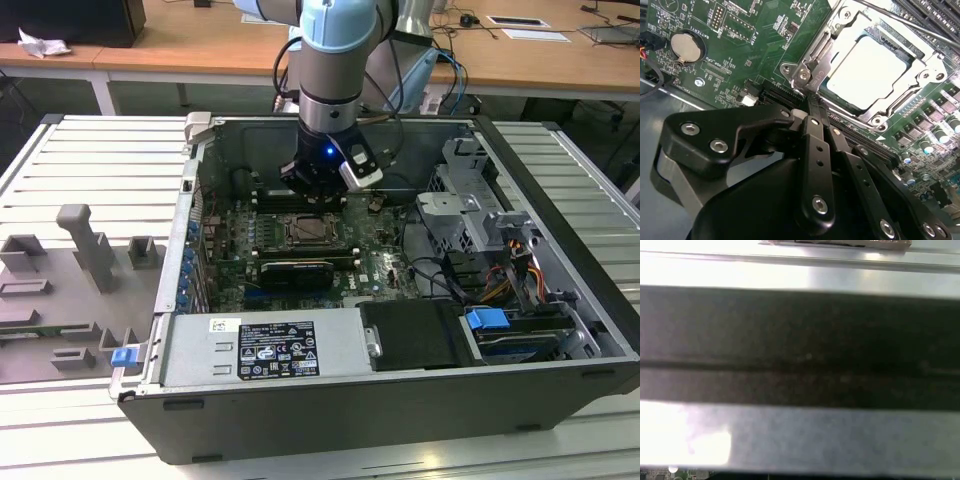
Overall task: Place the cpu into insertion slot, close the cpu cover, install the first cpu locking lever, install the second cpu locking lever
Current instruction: 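Install the first cpu locking lever, then install the second cpu locking lever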
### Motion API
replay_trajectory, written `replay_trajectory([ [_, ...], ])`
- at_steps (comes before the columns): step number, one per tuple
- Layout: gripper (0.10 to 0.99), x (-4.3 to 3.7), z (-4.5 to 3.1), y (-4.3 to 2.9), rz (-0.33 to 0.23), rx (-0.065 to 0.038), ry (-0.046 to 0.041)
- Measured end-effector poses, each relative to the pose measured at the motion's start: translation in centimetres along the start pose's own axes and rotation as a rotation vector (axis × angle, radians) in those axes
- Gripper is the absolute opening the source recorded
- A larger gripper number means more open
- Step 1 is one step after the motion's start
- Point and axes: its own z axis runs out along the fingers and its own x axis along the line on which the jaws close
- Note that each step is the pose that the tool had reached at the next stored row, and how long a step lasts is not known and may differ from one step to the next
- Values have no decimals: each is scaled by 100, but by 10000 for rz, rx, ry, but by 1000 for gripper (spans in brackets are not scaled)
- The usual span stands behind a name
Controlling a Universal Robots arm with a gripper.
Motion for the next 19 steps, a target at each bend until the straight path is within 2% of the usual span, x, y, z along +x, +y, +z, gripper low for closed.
replay_trajectory([
  [3,106,-1,-38,5,1,-2,0],
  [5,106,-2,-101,12,1,0,1],
  [19,106,1,-113,-65,1,-1,1],
])
